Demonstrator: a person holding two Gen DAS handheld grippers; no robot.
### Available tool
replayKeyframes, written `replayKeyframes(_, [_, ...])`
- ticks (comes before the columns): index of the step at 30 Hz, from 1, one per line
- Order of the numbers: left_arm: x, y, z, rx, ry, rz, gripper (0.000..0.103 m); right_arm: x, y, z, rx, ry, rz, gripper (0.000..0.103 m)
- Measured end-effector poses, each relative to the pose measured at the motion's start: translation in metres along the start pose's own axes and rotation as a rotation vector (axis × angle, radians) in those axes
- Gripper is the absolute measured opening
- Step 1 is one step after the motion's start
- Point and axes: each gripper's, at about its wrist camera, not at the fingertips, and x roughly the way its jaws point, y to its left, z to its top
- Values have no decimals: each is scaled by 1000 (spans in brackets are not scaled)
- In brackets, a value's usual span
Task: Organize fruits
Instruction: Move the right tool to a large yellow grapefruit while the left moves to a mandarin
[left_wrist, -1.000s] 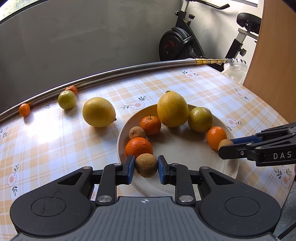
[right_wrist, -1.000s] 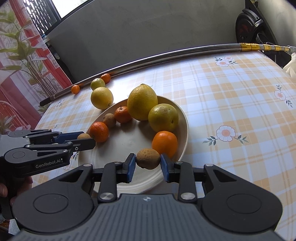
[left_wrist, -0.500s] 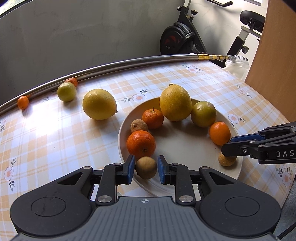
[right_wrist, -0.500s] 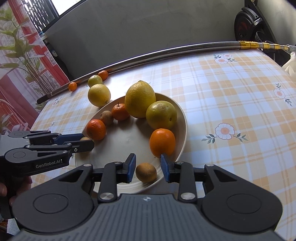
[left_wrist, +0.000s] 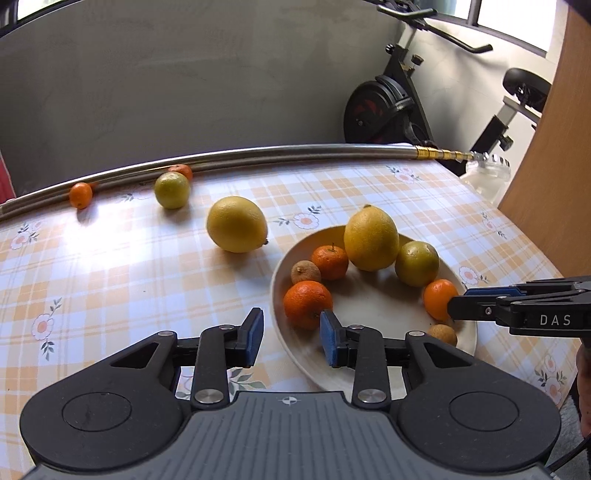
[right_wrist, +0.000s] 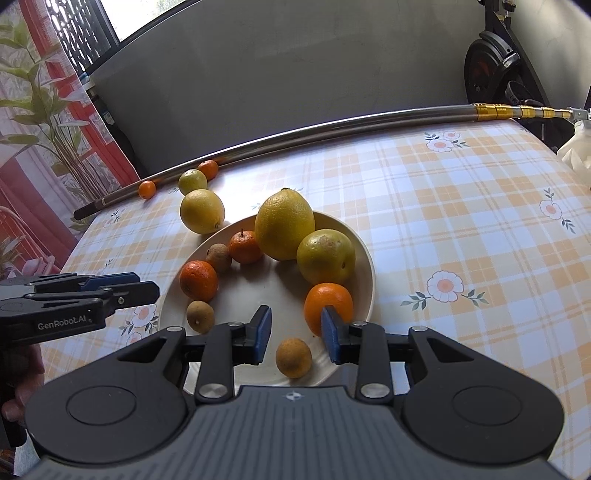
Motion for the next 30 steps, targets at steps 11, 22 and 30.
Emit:
replayKeyframes(11, [-63, 77, 3, -250, -130, 178, 36, -7, 10, 14, -5, -56, -7, 34])
replayKeyframes(22, [-92, 116, 16, -257, -193, 289, 36, -2, 23, 31, 2, -65, 14, 34])
replayKeyframes(30, [-94, 142, 43, -253, -222, 328, 36, 15, 47, 53, -65, -80, 47, 34])
